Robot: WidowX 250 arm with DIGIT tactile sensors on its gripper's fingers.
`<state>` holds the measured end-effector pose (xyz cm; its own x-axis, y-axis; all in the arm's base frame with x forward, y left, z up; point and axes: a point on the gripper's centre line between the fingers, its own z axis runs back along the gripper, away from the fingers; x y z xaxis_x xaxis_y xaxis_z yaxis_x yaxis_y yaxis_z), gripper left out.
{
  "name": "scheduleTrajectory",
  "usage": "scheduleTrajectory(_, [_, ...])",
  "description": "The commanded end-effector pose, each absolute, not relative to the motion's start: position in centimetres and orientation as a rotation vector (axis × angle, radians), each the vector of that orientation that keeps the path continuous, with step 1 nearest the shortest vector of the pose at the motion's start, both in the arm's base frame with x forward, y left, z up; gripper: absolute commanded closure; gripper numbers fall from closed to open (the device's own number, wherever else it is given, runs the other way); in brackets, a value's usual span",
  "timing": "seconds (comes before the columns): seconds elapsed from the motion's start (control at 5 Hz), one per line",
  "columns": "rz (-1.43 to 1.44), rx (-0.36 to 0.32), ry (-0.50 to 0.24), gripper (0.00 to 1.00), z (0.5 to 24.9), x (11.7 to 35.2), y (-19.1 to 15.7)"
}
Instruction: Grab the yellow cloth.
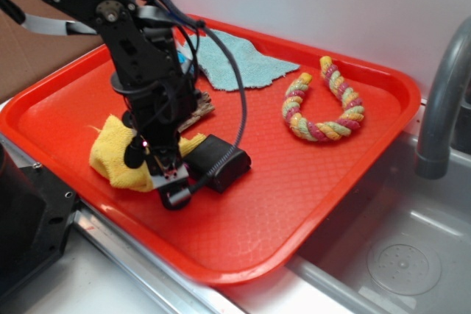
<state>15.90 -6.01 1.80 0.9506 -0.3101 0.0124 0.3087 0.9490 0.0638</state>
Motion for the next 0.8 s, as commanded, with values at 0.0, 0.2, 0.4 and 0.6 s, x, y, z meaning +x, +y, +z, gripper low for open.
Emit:
scheduleTrajectory(0.0, [-0.082, 0.091, -0.033, 1.0, 5.5, 15.9, -0.8])
scheduleTrajectory(0.2, [0.17, 0.067, -0.09, 1.0, 10.4, 15.4, 2.7])
scheduleTrajectory(0.4, [0.299, -0.001, -0.143, 1.0, 15.1, 14.9, 4.5])
scheduleTrajectory(0.6, [0.353, -0.013, -0.247, 1.0, 20.0, 15.4, 3.7])
